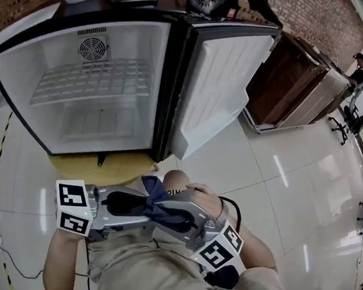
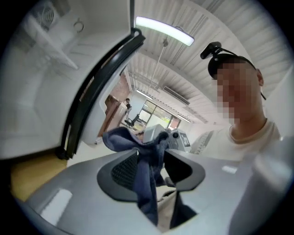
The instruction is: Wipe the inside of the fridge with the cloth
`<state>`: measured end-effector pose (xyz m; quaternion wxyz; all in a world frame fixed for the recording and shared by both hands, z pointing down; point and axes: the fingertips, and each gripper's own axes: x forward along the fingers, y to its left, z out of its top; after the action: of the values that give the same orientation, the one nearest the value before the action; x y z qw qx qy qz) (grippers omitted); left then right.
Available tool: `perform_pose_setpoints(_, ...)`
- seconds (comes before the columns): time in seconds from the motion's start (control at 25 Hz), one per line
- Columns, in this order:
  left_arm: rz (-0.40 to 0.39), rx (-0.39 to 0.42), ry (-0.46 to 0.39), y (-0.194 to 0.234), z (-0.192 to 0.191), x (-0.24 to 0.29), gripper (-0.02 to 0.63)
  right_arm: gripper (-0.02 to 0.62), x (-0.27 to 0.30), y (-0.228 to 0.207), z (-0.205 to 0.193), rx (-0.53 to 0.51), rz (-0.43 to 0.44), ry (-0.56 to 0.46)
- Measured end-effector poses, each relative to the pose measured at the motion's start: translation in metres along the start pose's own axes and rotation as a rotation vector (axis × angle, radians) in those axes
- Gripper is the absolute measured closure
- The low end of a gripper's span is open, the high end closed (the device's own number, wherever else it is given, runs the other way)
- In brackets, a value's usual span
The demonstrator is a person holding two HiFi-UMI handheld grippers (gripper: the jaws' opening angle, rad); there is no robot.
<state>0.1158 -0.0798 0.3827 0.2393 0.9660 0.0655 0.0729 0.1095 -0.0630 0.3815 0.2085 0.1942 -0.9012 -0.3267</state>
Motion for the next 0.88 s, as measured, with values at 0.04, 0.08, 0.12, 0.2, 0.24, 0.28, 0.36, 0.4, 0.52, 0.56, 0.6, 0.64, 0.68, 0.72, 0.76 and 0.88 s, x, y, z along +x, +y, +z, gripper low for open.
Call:
perform_pose_setpoints(0.04,0.059,0.044,-0.04,0.003,0.011,-0.01,0.425,0.456,-0.007,-0.013,-0.002,0.03,-0.034,-0.01)
perform_pose_setpoints(0.08,0.129,0.091,-0.076,0.007,0.022,-0.021,0.453,0.456,-0.016,-0.029,-0.004,0.061,-0.074,-0.019)
perform_pose_setpoints(0.12,0.208,0.139,-0.106,0.011,0.034,-0.033,0.49,0.456,-0.027,-0.047,-0.007,0.092,-0.122,-0.031)
perform_pose_setpoints(0.2,0.371,0.229,-0.14,0.021,0.056,-0.058,0.563,0.456,-0.05,-0.087,-0.014,0.148,-0.238,-0.057)
perform_pose_setpoints(0.24,0.441,0.264,-0.15,0.024,0.066,-0.069,0.599,0.456,-0.062,-0.11,-0.015,0.172,-0.31,-0.077)
perform_pose_setpoints(0.28,0.497,0.286,-0.164,0.026,0.074,-0.078,0.606,0.456,-0.074,-0.133,-0.014,0.19,-0.386,-0.109)
perform_pose_setpoints(0.36,0.568,0.304,-0.208,0.026,0.089,-0.09,0.606,0.456,-0.095,-0.178,-0.004,0.195,-0.523,-0.195)
perform_pose_setpoints(0.4,0.589,0.309,-0.234,0.025,0.096,-0.094,0.606,0.456,-0.104,-0.198,0.003,0.185,-0.577,-0.238)
perform_pose_setpoints(0.52,0.636,0.318,-0.291,0.024,0.11,-0.102,0.606,0.456,-0.115,-0.249,0.023,0.131,-0.689,-0.315)
perform_pose_setpoints(0.56,0.645,0.316,-0.302,0.024,0.111,-0.103,0.606,0.456,-0.114,-0.263,0.027,0.117,-0.717,-0.33)
perform_pose_setpoints(0.6,0.649,0.311,-0.311,0.024,0.111,-0.103,0.606,0.456,-0.113,-0.276,0.03,0.113,-0.741,-0.349)
perform_pose_setpoints(0.64,0.65,0.305,-0.321,0.023,0.11,-0.103,0.606,0.456,-0.11,-0.287,0.033,0.118,-0.764,-0.374)
perform_pose_setpoints(0.68,0.648,0.3,-0.33,0.022,0.109,-0.104,0.606,0.454,-0.107,-0.297,0.034,0.131,-0.785,-0.402)
perform_pose_setpoints(0.72,0.645,0.299,-0.34,0.02,0.109,-0.105,0.606,0.453,-0.103,-0.305,0.034,0.147,-0.805,-0.425)
perform_pose_setpoints(0.76,0.641,0.302,-0.348,0.017,0.109,-0.105,0.606,0.453,-0.1,-0.314,0.033,0.165,-0.823,-0.443)
perform_pose_setpoints(0.88,0.644,0.321,-0.345,0.016,0.109,-0.106,0.606,0.451,-0.092,-0.333,0.021,0.213,-0.859,-0.467)
